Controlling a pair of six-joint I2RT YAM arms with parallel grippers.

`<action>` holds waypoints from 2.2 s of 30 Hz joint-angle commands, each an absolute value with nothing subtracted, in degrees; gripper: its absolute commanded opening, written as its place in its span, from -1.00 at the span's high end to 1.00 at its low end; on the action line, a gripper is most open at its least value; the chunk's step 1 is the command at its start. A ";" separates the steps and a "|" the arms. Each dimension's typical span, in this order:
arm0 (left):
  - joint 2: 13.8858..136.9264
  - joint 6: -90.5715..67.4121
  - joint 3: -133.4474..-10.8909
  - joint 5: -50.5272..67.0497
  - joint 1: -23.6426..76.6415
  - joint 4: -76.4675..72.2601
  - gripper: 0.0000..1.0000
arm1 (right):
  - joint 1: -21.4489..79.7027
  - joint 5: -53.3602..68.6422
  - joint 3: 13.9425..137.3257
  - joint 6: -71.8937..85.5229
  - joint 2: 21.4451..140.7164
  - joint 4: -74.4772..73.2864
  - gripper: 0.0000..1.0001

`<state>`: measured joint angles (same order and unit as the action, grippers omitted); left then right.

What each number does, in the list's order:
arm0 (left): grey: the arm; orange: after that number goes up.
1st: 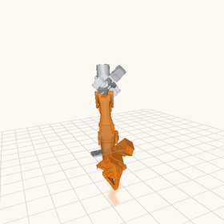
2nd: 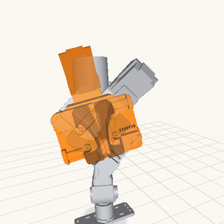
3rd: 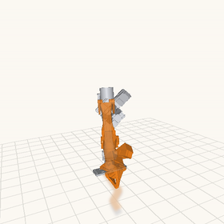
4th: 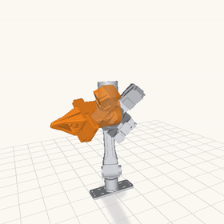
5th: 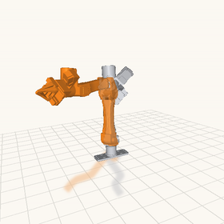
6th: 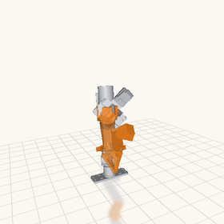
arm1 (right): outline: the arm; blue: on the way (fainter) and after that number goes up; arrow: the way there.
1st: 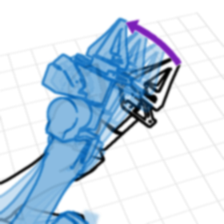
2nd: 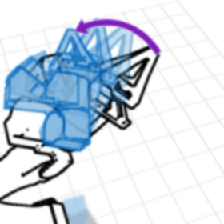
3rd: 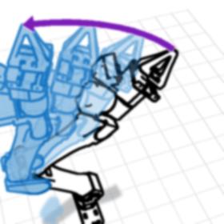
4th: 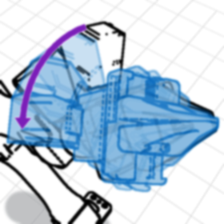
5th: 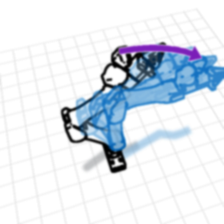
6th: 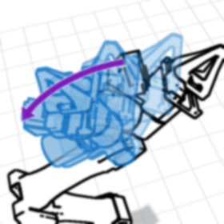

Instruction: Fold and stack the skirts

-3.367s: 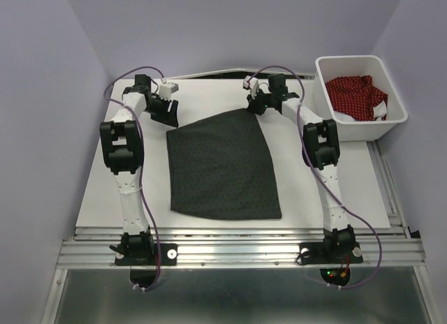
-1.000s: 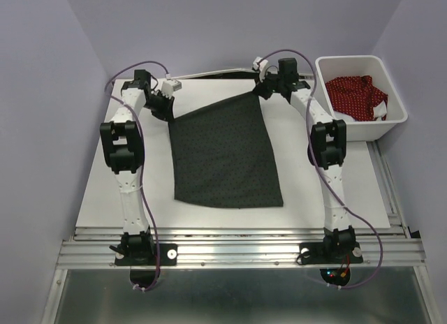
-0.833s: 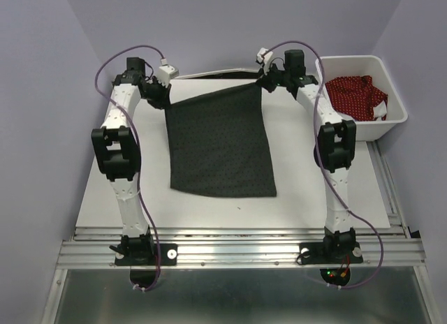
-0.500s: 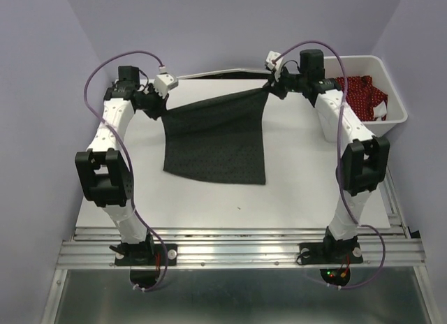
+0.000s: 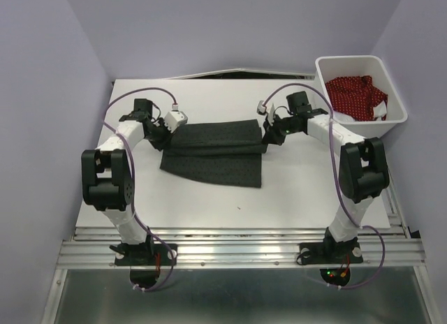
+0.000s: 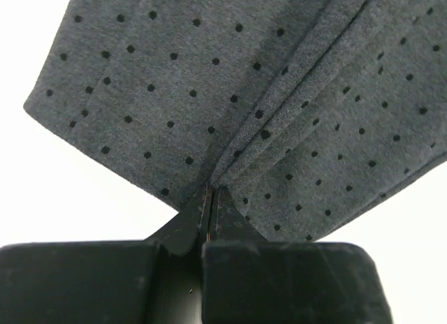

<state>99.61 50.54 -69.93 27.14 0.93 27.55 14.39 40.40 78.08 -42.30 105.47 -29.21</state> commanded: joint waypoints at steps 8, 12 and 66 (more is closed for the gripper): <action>99.14 47.82 -81.20 21.79 -0.26 27.07 1.00 | 13.62 37.53 88.14 -36.04 105.91 -29.87 0.99; 98.00 47.63 -86.47 23.37 -0.26 29.43 1.00 | 13.62 39.63 93.77 -34.80 105.73 -34.88 0.99; 98.70 50.63 -76.12 30.93 3.34 34.36 -0.28 | 29.35 29.00 81.47 -30.32 109.95 -34.18 -0.12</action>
